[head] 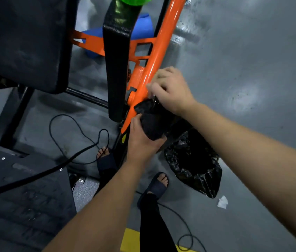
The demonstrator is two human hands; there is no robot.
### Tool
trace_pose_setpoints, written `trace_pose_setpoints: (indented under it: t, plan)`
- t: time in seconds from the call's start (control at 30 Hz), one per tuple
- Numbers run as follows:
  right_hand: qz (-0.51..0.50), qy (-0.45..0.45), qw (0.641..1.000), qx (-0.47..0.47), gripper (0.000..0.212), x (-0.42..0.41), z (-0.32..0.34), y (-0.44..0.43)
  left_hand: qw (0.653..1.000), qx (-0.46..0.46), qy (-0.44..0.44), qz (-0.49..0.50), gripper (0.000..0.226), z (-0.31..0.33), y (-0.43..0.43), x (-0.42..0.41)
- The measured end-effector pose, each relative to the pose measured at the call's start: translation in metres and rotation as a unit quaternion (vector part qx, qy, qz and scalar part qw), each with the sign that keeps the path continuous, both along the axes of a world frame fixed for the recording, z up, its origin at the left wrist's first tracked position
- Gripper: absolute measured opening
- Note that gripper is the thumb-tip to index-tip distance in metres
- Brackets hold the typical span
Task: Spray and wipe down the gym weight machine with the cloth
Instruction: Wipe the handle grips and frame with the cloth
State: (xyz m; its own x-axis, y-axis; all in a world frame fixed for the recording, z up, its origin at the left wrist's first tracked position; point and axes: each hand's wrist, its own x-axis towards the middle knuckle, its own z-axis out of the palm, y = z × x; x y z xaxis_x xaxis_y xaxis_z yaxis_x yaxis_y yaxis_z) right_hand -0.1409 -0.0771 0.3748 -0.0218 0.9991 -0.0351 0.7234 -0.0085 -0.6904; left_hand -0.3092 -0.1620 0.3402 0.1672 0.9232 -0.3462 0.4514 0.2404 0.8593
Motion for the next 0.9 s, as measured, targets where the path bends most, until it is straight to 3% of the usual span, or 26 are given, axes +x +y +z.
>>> trace_pose_setpoints:
  t: [0.1,0.17,0.23,0.27,0.33,0.37,0.47,0.6,0.63,0.7,0.77,0.83,0.9]
  plan:
    - [0.023,-0.033,0.997,0.065,0.042,0.004,-0.01,0.003,1.0,0.007,0.003,-0.017,0.078,-0.002,0.001,-0.004]
    - [-0.056,0.039,0.997,-0.042,0.044,0.014,-0.015,0.025,1.0,0.008,0.005,-0.026,0.077,0.0,0.002,-0.003]
    - [-0.188,0.148,0.955,-0.177,0.049,0.026,-0.018,0.041,1.0,-0.011,0.003,-0.024,0.073,0.001,0.002,-0.004]
    - [-0.257,0.149,0.925,-0.238,0.052,0.034,-0.02,0.044,1.0,-0.021,-0.001,-0.018,0.07,0.003,0.003,-0.004]
    - [-0.342,0.021,0.893,-0.293,0.044,0.053,-0.023,0.045,1.0,-0.024,-0.004,-0.011,0.068,0.003,0.005,-0.004]
    - [-0.345,-0.025,0.903,-0.255,0.04,0.056,-0.022,0.042,1.0,-0.02,-0.003,-0.011,0.069,0.003,0.006,-0.003]
    - [-0.22,0.114,0.965,-0.081,0.033,0.02,-0.012,0.012,1.0,-0.005,-0.002,-0.005,0.075,0.003,0.003,-0.001]
    - [-0.12,0.118,0.986,0.006,0.012,0.001,-0.018,-0.011,1.0,0.003,-0.014,-0.017,0.077,0.0,-0.001,-0.003]
    - [-0.119,0.101,0.988,0.004,0.013,0.004,-0.019,-0.006,1.0,0.007,-0.011,-0.022,0.077,0.0,-0.001,-0.003]
    - [-0.139,0.147,0.977,-0.059,0.022,0.013,-0.018,0.012,1.0,0.005,0.001,-0.028,0.077,-0.001,0.001,-0.003]
    - [-0.218,0.201,0.94,-0.169,0.032,0.023,-0.016,0.029,1.0,-0.005,-0.004,-0.02,0.075,0.001,0.001,-0.003]
    - [-0.304,0.155,0.901,-0.269,0.037,0.037,-0.014,0.041,1.0,-0.017,-0.015,-0.012,0.073,0.004,0.003,-0.002]
    - [-0.338,-0.004,0.9,-0.275,0.036,0.05,-0.011,0.043,1.0,-0.019,-0.014,-0.021,0.072,0.005,0.003,-0.003]
